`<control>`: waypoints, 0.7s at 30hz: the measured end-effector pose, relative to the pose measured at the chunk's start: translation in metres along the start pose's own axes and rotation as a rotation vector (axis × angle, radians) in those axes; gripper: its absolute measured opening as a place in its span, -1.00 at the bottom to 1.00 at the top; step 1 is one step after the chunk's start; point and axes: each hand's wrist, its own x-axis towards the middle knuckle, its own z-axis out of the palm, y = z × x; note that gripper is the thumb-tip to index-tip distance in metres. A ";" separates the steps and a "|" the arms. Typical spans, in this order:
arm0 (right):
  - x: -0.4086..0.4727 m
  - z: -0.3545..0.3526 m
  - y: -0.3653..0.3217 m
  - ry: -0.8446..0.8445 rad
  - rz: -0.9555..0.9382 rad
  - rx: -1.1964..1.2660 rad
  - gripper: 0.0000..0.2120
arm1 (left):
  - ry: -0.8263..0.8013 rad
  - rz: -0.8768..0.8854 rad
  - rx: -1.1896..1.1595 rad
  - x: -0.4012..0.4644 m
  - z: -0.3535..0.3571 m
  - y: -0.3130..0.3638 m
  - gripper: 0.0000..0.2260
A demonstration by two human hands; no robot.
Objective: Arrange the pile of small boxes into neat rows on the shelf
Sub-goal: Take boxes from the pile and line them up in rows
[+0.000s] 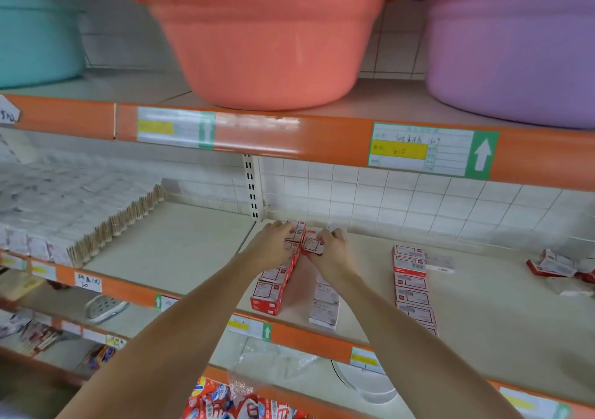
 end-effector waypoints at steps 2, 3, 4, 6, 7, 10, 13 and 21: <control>0.008 0.002 -0.003 -0.029 0.014 -0.060 -0.63 | -0.009 -0.004 0.003 0.004 0.004 -0.001 -0.53; 0.011 0.003 -0.004 -0.051 0.018 -0.094 -0.66 | -0.013 -0.002 0.004 0.005 0.006 -0.002 -0.53; 0.014 0.004 -0.005 -0.066 0.016 -0.131 -0.68 | -0.017 -0.001 0.000 0.007 0.007 -0.003 -0.54; 0.018 0.007 -0.007 -0.080 0.011 -0.199 -0.69 | -0.026 0.002 -0.009 0.009 0.009 -0.004 -0.56; 0.020 0.009 -0.007 -0.083 0.011 -0.228 -0.68 | -0.026 0.005 -0.014 0.010 0.009 -0.005 -0.57; 0.023 0.011 -0.007 -0.092 -0.023 -0.326 -0.62 | -0.011 0.017 -0.024 0.013 0.010 -0.008 -0.55; 0.023 0.012 -0.007 -0.094 -0.058 -0.381 -0.59 | -0.003 0.025 -0.014 0.015 0.008 -0.010 -0.51; 0.019 0.016 -0.007 -0.105 -0.101 -0.485 -0.64 | -0.014 0.019 0.003 0.014 0.011 -0.006 -0.60</control>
